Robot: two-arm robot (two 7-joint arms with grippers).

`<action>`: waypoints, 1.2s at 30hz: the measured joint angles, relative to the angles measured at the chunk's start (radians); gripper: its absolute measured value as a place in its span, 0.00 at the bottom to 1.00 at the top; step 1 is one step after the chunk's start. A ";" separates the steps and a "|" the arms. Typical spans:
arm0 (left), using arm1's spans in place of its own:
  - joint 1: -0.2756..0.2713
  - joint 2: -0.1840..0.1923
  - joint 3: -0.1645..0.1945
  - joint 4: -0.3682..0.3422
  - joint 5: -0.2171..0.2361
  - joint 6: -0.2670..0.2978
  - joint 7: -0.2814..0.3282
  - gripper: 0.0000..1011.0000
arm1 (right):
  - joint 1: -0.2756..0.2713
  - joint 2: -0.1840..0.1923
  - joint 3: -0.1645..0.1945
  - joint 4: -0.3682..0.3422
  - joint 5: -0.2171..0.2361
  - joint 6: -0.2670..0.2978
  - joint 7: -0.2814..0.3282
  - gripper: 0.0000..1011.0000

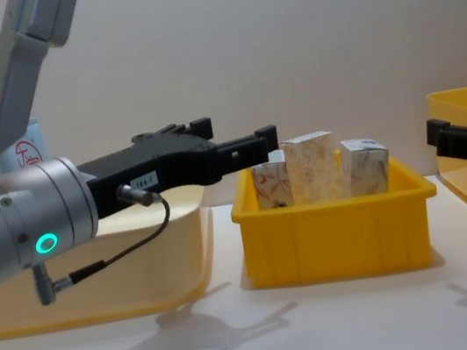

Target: Bimanual collaborative sorting of washing and personal care products

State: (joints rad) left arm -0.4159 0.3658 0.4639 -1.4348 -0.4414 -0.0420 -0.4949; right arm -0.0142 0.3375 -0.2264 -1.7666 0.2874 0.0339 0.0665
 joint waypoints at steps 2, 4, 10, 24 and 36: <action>0.012 0.001 -0.001 -0.012 0.015 0.004 0.030 0.99 | 0.000 0.000 0.000 0.000 0.000 0.000 0.000 0.99; 0.019 0.002 -0.001 -0.021 0.025 0.006 0.051 0.99 | 0.000 0.000 0.000 0.000 0.000 0.000 0.000 0.99; 0.049 0.005 -0.003 -0.052 0.065 0.015 0.130 0.99 | -0.001 0.000 0.000 0.000 0.000 0.000 0.000 0.99; 0.119 0.011 -0.006 -0.128 0.159 0.038 0.320 0.99 | 0.026 -0.007 -0.002 0.015 -0.006 0.005 0.008 0.99; 0.169 0.016 -0.009 -0.181 0.227 0.054 0.455 0.99 | 0.102 -0.025 -0.014 0.068 -0.019 0.029 0.032 0.99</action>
State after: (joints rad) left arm -0.2468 0.3816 0.4547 -1.6160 -0.2145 0.0116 -0.0398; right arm 0.0880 0.3122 -0.2402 -1.6983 0.2682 0.0627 0.0982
